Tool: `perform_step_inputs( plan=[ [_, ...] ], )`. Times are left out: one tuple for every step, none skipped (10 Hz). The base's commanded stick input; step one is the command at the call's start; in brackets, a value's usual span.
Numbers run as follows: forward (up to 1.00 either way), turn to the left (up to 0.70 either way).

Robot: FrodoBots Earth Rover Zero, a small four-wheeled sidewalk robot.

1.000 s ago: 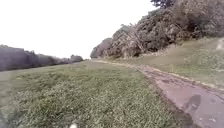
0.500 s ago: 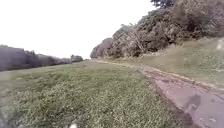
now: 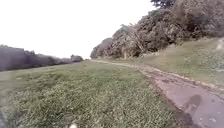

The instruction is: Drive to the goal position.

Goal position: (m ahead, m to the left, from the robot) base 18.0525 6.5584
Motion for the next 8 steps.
perform_step_inputs(
  plan=[
    [0.05,0.00],
    [0.05,0.00],
    [0.05,0.00],
    [0.04,0.00],
    [0.04,0.00],
    [0.05,0.00],
    [0.05,0.00],
    [0.04,0.00]
  ],
)
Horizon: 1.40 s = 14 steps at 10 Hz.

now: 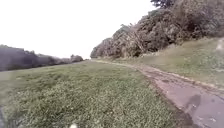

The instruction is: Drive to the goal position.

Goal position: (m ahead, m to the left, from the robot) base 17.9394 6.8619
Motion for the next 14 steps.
perform_step_inputs(
  plan=[
    [0.04,0.00],
    [0.04,0.00],
    [0.04,0.00],
    [0.05,0.00],
    [0.05,0.00],
    [0.05,0.00],
    [0.04,0.00],
    [0.04,0.00],
    [0.04,0.00],
    [0.04,0.00],
    [0.04,0.00],
    [0.04,0.00],
    [0.04,0.00],
    [0.04,0.00]
  ],
)
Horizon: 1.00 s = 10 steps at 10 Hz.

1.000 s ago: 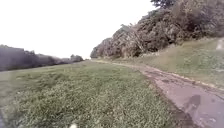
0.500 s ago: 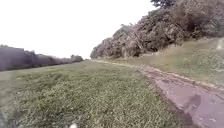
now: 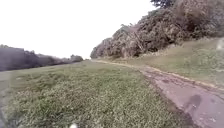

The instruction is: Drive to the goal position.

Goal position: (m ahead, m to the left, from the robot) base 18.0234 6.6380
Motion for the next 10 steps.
perform_step_inputs(
  plan=[
    [0.05,0.00],
    [0.04,0.00],
    [0.04,0.00],
    [0.04,0.00],
    [0.04,0.00],
    [0.05,0.00],
    [0.04,0.00],
    [0.05,0.00],
    [0.04,0.00],
    [0.05,0.00]
  ],
)
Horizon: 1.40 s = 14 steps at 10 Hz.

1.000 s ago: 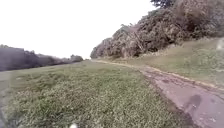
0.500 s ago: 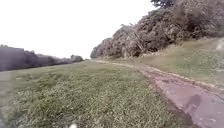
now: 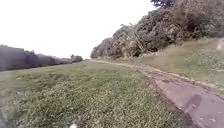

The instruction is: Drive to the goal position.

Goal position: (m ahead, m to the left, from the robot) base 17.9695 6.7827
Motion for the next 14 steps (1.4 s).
perform_step_inputs(
  plan=[
    [0.05,0.00],
    [0.05,0.00],
    [0.05,0.00],
    [0.05,0.00],
    [0.05,0.00],
    [0.04,0.00],
    [0.04,0.00],
    [0.05,0.00],
    [0.05,0.00],
    [0.04,0.00],
    [0.05,0.00],
    [0.05,0.00],
    [0.05,0.00],
    [0.04,0.00]
  ],
)
